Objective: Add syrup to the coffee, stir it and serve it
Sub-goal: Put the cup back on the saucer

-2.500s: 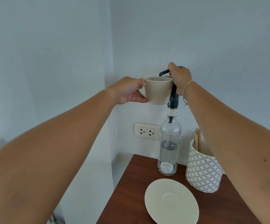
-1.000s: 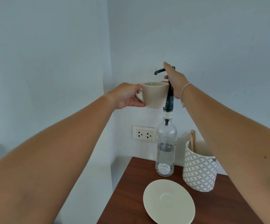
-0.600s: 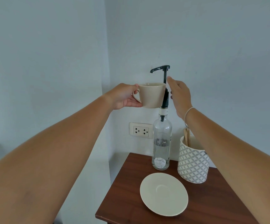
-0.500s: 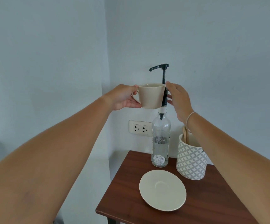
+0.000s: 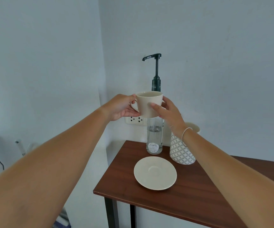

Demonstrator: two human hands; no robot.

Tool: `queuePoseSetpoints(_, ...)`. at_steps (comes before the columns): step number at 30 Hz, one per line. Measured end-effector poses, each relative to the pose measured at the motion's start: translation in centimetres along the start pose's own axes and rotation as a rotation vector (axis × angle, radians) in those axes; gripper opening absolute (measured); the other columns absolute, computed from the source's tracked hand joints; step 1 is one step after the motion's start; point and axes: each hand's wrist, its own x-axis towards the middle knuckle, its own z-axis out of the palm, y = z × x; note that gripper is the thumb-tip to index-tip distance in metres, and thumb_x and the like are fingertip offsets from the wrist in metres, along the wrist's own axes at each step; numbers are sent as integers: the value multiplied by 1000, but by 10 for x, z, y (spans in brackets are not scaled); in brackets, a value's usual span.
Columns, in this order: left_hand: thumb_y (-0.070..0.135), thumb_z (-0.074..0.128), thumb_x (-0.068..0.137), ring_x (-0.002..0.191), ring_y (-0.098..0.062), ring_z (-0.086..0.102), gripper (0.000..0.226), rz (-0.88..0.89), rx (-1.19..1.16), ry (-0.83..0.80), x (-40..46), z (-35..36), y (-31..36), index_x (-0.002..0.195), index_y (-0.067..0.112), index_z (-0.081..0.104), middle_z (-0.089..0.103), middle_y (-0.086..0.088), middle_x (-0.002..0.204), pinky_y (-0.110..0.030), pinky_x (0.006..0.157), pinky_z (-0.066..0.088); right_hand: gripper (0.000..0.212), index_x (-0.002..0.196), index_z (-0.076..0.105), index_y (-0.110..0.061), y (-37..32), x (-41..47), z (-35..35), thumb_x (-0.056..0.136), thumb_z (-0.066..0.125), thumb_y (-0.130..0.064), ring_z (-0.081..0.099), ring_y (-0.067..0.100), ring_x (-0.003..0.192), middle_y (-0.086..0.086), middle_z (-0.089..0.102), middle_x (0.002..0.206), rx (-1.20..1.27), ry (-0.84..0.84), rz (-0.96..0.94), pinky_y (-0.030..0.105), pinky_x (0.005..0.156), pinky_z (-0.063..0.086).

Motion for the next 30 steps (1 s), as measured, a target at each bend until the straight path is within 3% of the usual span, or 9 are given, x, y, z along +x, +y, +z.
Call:
queuePoseSetpoints(8,28,44,99,71,-29,70,29,-44,-14,-22,-10,14,-41,83,5,47,60,-32,87,-25,57,60,61,135,43,-19,34,-34,-6,80,71,-26,57,4,98,1,55,125,24,41,23,4,59,48)
queuePoseSetpoints(11,28,44,99,72,-29,70,27,-61,-21,-22,-14,19,-56,84,5,48,60,-30,88,-25,58,60,63,134,43,-21,48,-46,-9,79,73,-27,57,7,100,0,55,126,25,46,41,6,63,49)
queuePoseSetpoints(15,28,44,99,78,-31,69,27,-92,-36,-21,-19,25,-76,84,5,47,60,-30,89,-26,62,61,55,125,48,-26,64,-60,-11,77,74,-21,58,0,97,0,57,122,87,19,59,9,66,52)
queuePoseSetpoints(18,26,45,99,77,-30,70,26,-109,-66,-25,-23,29,-94,85,4,48,63,-27,87,-26,59,60,57,127,48,-21,79,-71,-13,76,75,-20,60,10,106,3,57,127,98,-4,87,19,76,54)
queuePoseSetpoints(22,24,45,98,80,-31,69,26,-136,-93,-24,-26,33,-119,93,0,53,64,-25,93,-28,64,61,58,124,46,-27,97,-85,-14,75,76,-21,58,3,103,0,56,123,66,-1,121,14,72,54)
queuePoseSetpoints(26,24,45,98,81,-30,69,29,-159,-90,-17,-28,36,-141,80,3,52,62,-25,96,-28,66,61,51,111,48,-36,113,-97,-16,74,77,-16,60,0,99,-3,59,114,66,-23,143,9,72,51)
queuePoseSetpoints(30,25,45,98,89,-31,69,28,-184,-60,-30,-30,37,-159,81,4,52,61,-28,107,-26,69,60,55,115,46,-31,126,-107,-18,73,78,-15,59,10,108,-2,58,116,33,-38,171,18,83,51)
